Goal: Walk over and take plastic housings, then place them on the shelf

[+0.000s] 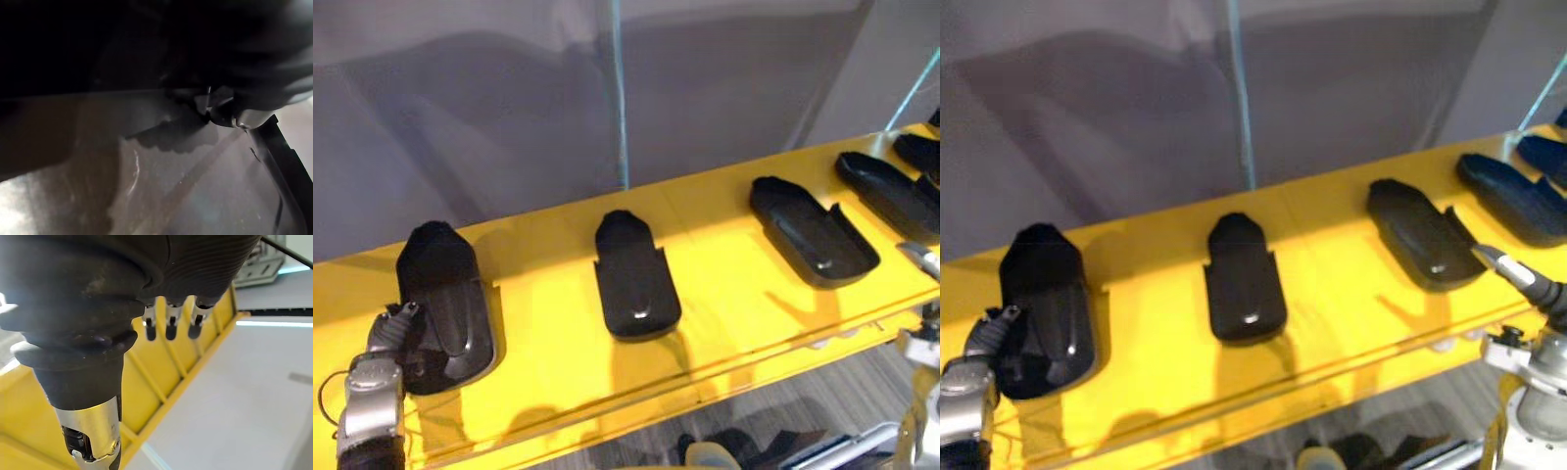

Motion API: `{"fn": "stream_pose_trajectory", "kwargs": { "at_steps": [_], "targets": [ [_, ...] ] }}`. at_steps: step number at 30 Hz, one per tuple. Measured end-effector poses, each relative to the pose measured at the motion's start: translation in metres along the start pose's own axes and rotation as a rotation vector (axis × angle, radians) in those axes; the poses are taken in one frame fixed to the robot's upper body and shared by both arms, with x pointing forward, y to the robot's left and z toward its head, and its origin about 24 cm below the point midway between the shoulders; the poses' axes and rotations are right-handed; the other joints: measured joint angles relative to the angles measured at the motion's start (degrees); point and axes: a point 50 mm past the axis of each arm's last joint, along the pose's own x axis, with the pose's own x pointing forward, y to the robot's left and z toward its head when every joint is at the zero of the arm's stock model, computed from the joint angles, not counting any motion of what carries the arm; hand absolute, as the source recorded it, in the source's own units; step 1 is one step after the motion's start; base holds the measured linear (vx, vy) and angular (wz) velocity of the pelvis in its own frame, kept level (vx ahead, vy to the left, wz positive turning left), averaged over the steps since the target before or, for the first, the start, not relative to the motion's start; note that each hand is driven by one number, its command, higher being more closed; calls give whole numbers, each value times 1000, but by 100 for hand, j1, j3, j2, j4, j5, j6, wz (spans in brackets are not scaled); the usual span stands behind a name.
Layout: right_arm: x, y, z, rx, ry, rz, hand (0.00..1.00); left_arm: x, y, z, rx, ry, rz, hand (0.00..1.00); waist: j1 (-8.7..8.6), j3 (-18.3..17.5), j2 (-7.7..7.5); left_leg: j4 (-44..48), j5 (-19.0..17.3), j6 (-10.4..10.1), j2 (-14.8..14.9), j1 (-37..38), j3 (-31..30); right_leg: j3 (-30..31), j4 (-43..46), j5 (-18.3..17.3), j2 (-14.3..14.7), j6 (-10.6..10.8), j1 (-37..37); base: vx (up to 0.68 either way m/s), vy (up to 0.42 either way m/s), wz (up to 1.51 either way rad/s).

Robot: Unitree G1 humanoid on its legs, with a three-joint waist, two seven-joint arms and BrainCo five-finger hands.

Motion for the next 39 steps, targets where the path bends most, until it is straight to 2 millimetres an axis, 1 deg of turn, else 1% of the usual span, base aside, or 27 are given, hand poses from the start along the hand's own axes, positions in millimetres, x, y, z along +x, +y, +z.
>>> {"fn": "stream_pose_trajectory", "kwargs": {
  "at_steps": [2,3,5,7,11,13,16,20,26,30,36,39],
  "targets": [
    [0,0,-2,7,17,6,0,2,-2,3,12,-4,-30,100,-6,-3,47,-45,26,-6,-5,37,9,30,1,2,3,0,5,-21,-2,-6],
    [0,1,-3,19,27,11,0,3,-3,6,48,-8,-48,100,-17,-17,69,-106,56,1,-11,53,8,31,-3,4,2,-1,1,0,0,0],
    [0,5,-6,39,42,33,0,6,-5,14,122,-17,-95,100,-58,-17,87,-137,104,0,-11,46,7,28,-47,41,6,-15,0,-17,-8,0],
    [-2,8,-12,46,72,47,0,9,-6,18,139,-7,-124,100,-120,-11,107,-202,160,-7,-6,42,8,18,-111,92,15,-26,-2,-42,-21,1],
    [-2,8,-13,57,79,46,0,12,-8,14,198,36,-145,100,-159,13,194,-205,165,-8,6,45,51,45,-178,148,33,-25,5,-33,-9,-7],
    [-1,8,-13,67,85,53,0,14,-11,16,259,48,-163,100,-158,27,235,-218,184,3,2,46,144,101,-209,173,35,-20,-2,-37,7,-10],
    [-1,9,-14,72,96,57,0,15,-11,18,283,57,-177,100,-164,15,252,-315,244,14,-8,45,158,111,-300,243,38,-24,10,-22,5,-4],
    [-1,10,-15,74,105,59,0,17,-13,21,303,69,-205,100,-165,16,253,-334,276,16,-14,43,161,112,-389,317,36,-18,20,-8,0,0],
    [-1,10,-15,73,106,60,0,17,-13,17,302,115,-209,100,-164,17,257,-383,308,22,-18,45,145,101,-574,411,36,-15,122,-2,1,1],
    [-2,10,-16,73,107,60,0,17,-16,12,309,146,-217,100,-164,17,257,-386,311,26,-26,49,128,94,-636,433,28,-5,170,-1,3,1],
    [-2,10,-16,74,107,61,0,17,-18,8,281,160,-180,100,-166,19,260,-392,311,26,-21,39,110,23,-721,470,24,-10,202,0,0,1],
    [-2,11,-16,77,109,65,0,15,-31,2,241,167,-196,100,-176,20,261,-392,314,31,-23,49,-7,-49,-771,472,10,-8,280,2,2,14]
  ]
}}
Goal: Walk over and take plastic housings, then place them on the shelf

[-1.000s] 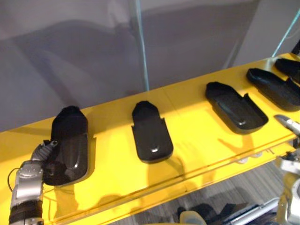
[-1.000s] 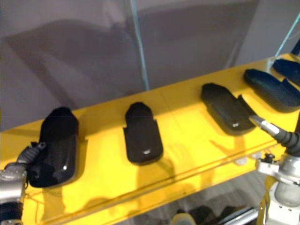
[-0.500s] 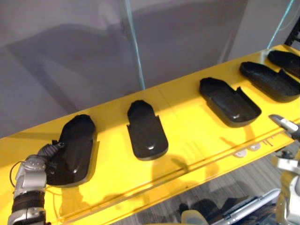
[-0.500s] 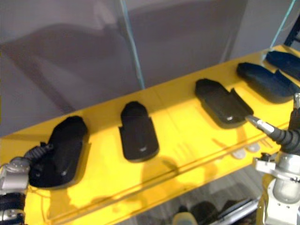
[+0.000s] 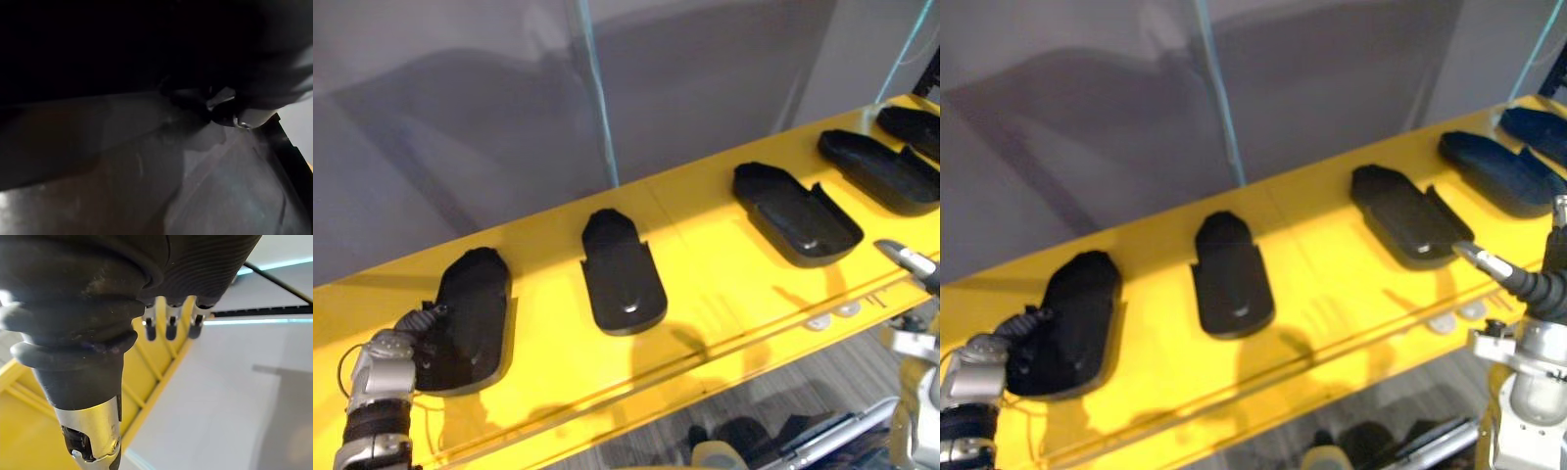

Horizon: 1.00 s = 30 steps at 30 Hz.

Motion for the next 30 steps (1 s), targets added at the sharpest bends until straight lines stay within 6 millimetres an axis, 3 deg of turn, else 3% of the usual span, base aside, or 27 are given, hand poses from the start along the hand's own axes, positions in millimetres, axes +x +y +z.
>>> {"fn": "stream_pose_trajectory", "kwargs": {
  "at_steps": [2,8,9,30],
  "targets": [
    [0,1,0,2,-1,7,0,0,-10,-5,-19,4,-5,100,2,1,-3,0,0,0,3,6,-17,-13,-10,0,3,-1,27,2,5,11],
    [1,2,0,4,-3,14,0,-1,-11,-8,-49,13,21,100,0,36,-32,-2,0,0,12,56,-35,-90,-58,-1,-1,-2,111,-2,0,1],
    [1,2,0,4,-3,14,0,-1,-11,-8,-49,13,27,0,-2,50,-41,-10,-1,0,14,85,-38,-98,-70,-3,-1,-5,143,0,0,0],
    [1,3,-2,10,0,37,0,-4,-1,-2,40,-69,234,0,-116,246,-147,-102,-2,1,27,172,-27,-111,-179,30,17,-2,216,-2,1,0]
  ]
}}
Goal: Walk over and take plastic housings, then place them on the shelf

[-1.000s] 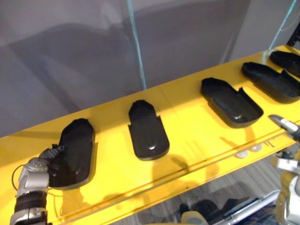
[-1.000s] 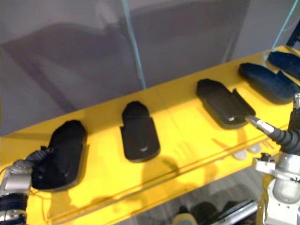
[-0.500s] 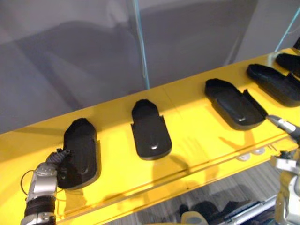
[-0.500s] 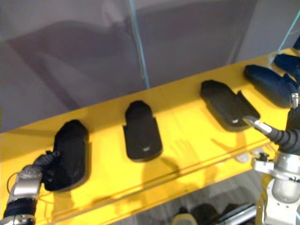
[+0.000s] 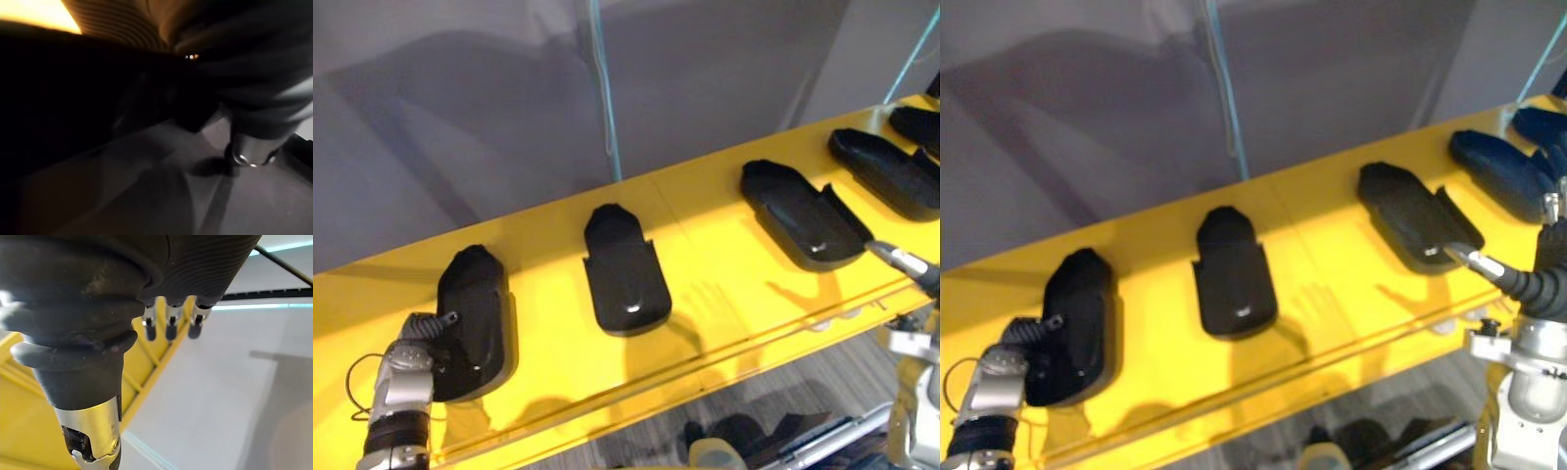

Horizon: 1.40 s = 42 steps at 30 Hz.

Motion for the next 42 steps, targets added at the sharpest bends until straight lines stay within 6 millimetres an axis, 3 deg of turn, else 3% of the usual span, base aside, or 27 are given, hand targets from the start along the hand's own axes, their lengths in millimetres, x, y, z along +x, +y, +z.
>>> {"fn": "stream_pose_trajectory", "kwargs": {
  "at_steps": [4,7,13,20,25,30,35,40,41,42],
  "targets": [
    [-2,0,-5,14,24,10,0,0,3,1,-2,-10,57,0,-1,37,-18,0,0,0,0,13,10,13,21,-7,2,-8,1,0,0,0],
    [-2,4,-7,44,32,51,0,-2,10,7,-15,-49,191,0,-5,44,-28,0,0,0,4,15,10,15,29,-8,6,-9,-1,0,0,0],
    [-10,20,-18,107,84,93,0,-26,28,50,-158,-319,476,0,46,45,-27,0,0,0,2,13,3,9,74,-31,0,-22,9,0,0,0],
    [-13,23,-18,116,90,118,0,-43,28,60,-233,-437,550,0,73,44,-28,-1,-1,-1,8,13,-12,-11,83,-42,2,-28,19,0,0,0],
    [-16,24,-19,100,91,119,0,-65,45,75,-323,-574,659,0,141,43,-26,0,-1,-1,4,14,-55,-37,83,-44,-6,-30,43,0,0,4],
    [-19,24,-17,111,68,45,0,-105,55,83,-484,-783,750,0,160,32,-33,-1,-1,-1,3,18,-118,-78,65,-53,-12,-27,83,-2,1,6],
    [-23,24,-16,128,69,-27,0,-143,60,83,-676,-979,850,0,172,-6,-36,-1,0,-1,6,16,-135,-128,58,-55,-14,-29,94,-2,1,1],
    [-39,15,-15,140,87,-145,0,-174,60,63,-797,-1062,935,0,216,-131,-40,-2,0,-1,13,8,-151,-161,46,-57,-11,-31,102,0,0,0],
    [-50,10,-10,158,99,-229,0,-190,53,48,-864,-1099,804,0,341,-305,-332,7,-3,0,10,-64,-288,-240,122,-129,-31,-47,86,0,0,0],
    [-50,10,-10,158,99,-229,0,-190,53,48,-864,-1099,804,0,341,-305,-332,8,-3,0,10,-64,-288,-240,122,-129,-31,-47,86,0,0,0]
  ]
}}
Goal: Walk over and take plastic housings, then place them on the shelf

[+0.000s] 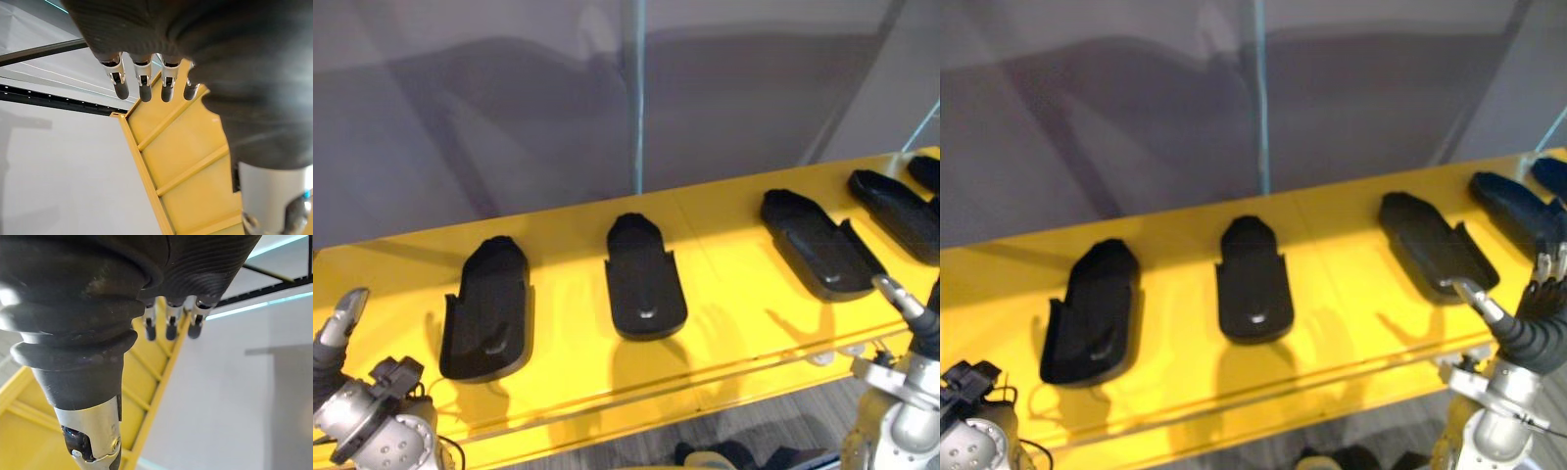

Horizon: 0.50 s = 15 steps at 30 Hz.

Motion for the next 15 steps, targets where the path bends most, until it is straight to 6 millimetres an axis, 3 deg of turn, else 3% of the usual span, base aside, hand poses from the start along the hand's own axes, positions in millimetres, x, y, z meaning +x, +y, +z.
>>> {"fn": "stream_pose_trajectory", "kwargs": {
  "at_steps": [8,11,15],
  "targets": [
    [-7,-5,-2,-12,42,-20,0,-7,-6,-4,-55,67,17,0,-52,10,6,2,-12,-1,7,-153,170,200,127,-17,33,4,-307,-10,2,-12],
    [-12,-12,-6,-3,100,-69,0,-14,-20,-11,-90,143,-26,0,-183,75,-30,87,-12,-2,-2,-349,151,217,317,-105,17,13,-562,-2,-1,-2],
    [-12,-13,-9,22,121,-102,0,-19,-43,-25,-145,232,-56,0,-198,292,-103,220,-13,-4,-6,-494,145,220,522,-126,2,-1,-738,-8,-4,0]
  ]
}}
